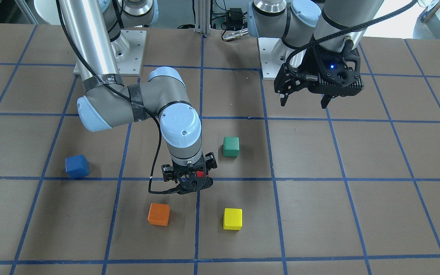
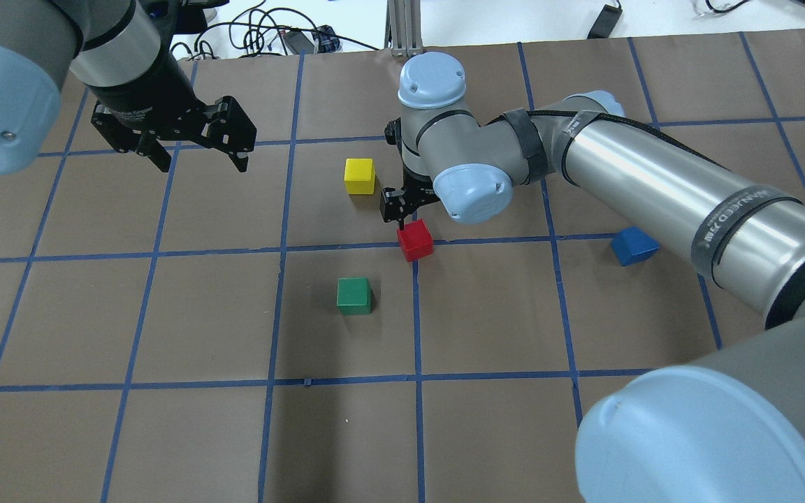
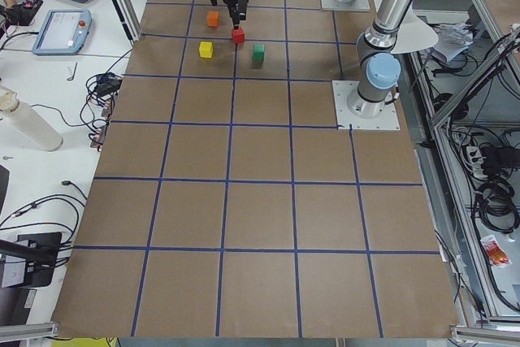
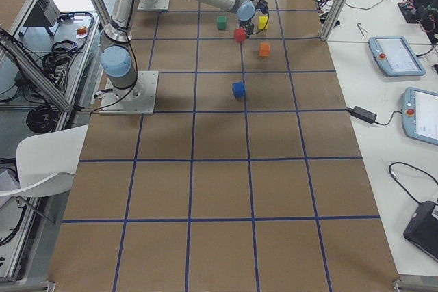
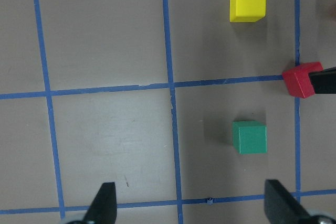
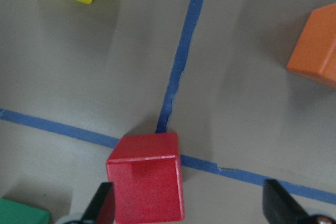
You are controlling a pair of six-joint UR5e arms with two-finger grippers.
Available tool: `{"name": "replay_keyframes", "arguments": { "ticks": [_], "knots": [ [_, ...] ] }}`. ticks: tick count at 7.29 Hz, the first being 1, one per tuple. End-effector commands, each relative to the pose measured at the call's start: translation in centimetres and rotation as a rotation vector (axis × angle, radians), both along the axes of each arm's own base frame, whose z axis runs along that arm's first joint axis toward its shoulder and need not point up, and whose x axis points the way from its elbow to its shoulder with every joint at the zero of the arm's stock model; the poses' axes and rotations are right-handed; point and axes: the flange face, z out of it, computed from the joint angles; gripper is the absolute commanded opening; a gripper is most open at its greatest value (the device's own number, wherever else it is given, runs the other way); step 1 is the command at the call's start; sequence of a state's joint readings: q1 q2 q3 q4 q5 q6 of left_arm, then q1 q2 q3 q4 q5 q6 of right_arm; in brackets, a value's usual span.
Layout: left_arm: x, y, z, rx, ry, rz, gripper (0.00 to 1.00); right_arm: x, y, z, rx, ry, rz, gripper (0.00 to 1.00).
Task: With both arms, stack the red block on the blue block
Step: 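Lower the right gripper over the red cube and close on it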
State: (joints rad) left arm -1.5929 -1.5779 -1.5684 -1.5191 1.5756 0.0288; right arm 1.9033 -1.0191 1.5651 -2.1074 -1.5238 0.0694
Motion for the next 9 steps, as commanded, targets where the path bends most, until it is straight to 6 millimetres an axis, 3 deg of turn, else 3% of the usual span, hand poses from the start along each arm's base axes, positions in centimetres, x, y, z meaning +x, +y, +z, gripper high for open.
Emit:
{"name": "replay_keyframes", "arguments": {
  "ticks": [1, 6, 8, 9],
  "knots": [
    [0.0, 0.1, -0.3, 0.004, 0.000, 0.000, 1.00, 0.5, 0.1, -0.5, 0.001, -0.016, -0.001, 1.00],
    [0.0, 0.2, -0.2, -0.005, -0.001, -0.001, 1.00, 1.2, 1.3, -1.4, 0.077, -0.043, 0.006, 1.00],
    [0.0, 0.2, -0.2, -0.007, -0.003, -0.001, 1.00, 0.8, 2.4, -3.2, 0.097, -0.026, 0.010, 1.00],
    [0.0, 0.2, -0.2, -0.007, -0.003, -0.001, 1.00, 0.7, 2.7, -3.5, 0.101, -0.025, 0.013, 0.95]
  ]
}}
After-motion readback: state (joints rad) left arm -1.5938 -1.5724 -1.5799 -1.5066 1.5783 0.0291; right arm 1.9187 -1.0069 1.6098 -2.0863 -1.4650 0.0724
